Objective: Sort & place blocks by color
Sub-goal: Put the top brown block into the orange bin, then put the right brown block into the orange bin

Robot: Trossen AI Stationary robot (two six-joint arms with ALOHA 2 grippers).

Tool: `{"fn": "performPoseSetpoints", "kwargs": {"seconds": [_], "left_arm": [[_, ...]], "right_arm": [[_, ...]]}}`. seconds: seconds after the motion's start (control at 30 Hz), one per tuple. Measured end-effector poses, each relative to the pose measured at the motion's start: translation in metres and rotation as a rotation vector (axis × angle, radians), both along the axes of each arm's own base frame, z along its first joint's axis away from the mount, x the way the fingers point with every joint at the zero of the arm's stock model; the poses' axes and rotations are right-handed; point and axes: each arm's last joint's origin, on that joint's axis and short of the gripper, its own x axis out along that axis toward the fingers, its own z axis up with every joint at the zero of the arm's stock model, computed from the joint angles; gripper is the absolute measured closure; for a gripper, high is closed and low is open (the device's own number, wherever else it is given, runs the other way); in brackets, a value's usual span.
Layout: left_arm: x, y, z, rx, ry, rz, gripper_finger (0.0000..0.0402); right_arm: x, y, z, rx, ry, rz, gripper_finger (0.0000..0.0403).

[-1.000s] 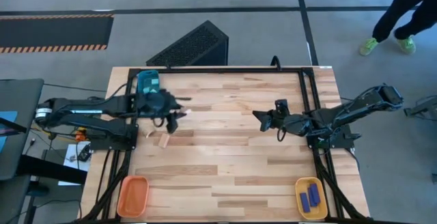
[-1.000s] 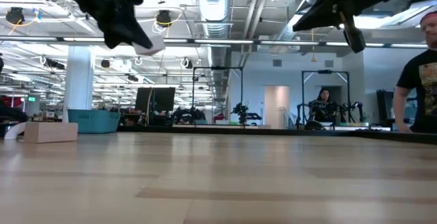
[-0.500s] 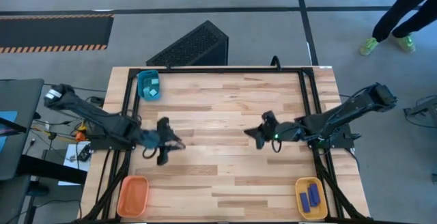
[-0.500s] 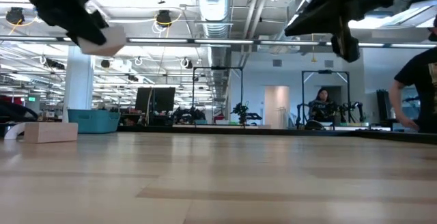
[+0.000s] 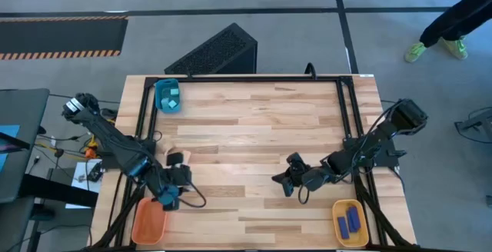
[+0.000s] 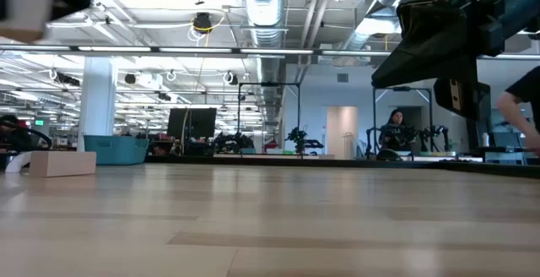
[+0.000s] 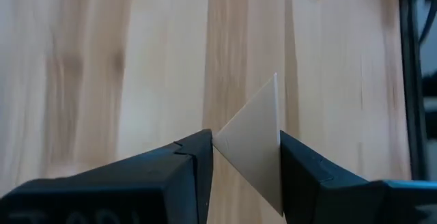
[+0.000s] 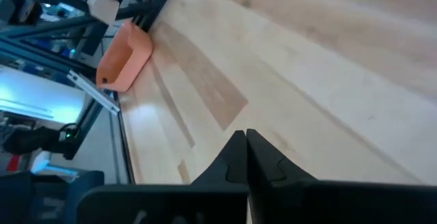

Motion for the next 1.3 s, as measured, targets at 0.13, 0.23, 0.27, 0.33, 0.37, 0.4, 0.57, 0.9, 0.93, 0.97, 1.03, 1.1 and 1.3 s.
{"fn": "performPoseSetpoints", "kwargs": {"seconds": [0.13,0.23,0.27,0.33,0.37,0.4,0.57,0.9,0.93,0.97,1.03,1.1,1.3], "left_arm": [[-0.016,-0.016,-0.003,-0.083,0.14,0.054,0.0298],[-0.026,-0.033,-0.01,-0.166,0.241,0.07,0.0299],[-0.029,-0.038,-0.013,-0.19,0.301,0.061,0.03],[-0.039,-0.051,-0.02,-0.22,0.421,0.035,0.0301],[-0.044,-0.056,-0.024,-0.222,0.476,0.021,0.03],[-0.049,-0.061,-0.028,-0.216,0.518,0.012,0.03],[-0.063,-0.082,-0.047,-0.155,0.593,0.029,0.0286],[-0.066,-0.092,-0.067,-0.124,0.72,0.27,0.0203],[-0.066,-0.092,-0.065,-0.134,0.717,0.27,0.0189],[-0.065,-0.093,-0.063,-0.144,0.717,0.267,0.0174],[-0.064,-0.095,-0.054,-0.161,0.722,0.259,0.0147],[-0.063,-0.097,-0.043,-0.162,0.707,0.244,0.0125],[-0.059,-0.092,-0.015,-0.01,0.515,0.196,0.0089]], "right_arm": [[0.006,0.004,-0.009,-0.019,-0.004,0.014,0.0398],[0.01,0.005,-0.014,-0.042,0.012,0.017,0.0395],[0.013,0.007,-0.014,-0.048,0.012,0.02,0.0394],[0.016,0.009,-0.014,-0.051,0.007,0.024,0.0394],[0.017,0.01,-0.015,-0.057,0.01,0.028,0.0394],[0.019,0.012,-0.016,-0.067,0.014,0.034,0.0394],[0.028,0.016,-0.018,-0.08,0.019,0.039,0.0396],[0.066,0.024,-0.008,-0.234,-0.032,0.1,0.0348],[0.074,0.025,-0.006,-0.276,-0.041,0.115,0.0339],[0.081,0.025,-0.004,-0.323,-0.045,0.133,0.0328],[0.098,0.027,0.002,-0.403,-0.066,0.183,0.0305],[0.116,0.029,0.007,-0.471,-0.089,0.212,0.0276],[0.167,0.038,0.016,-0.766,-0.132,0.274,0.0166]]}}
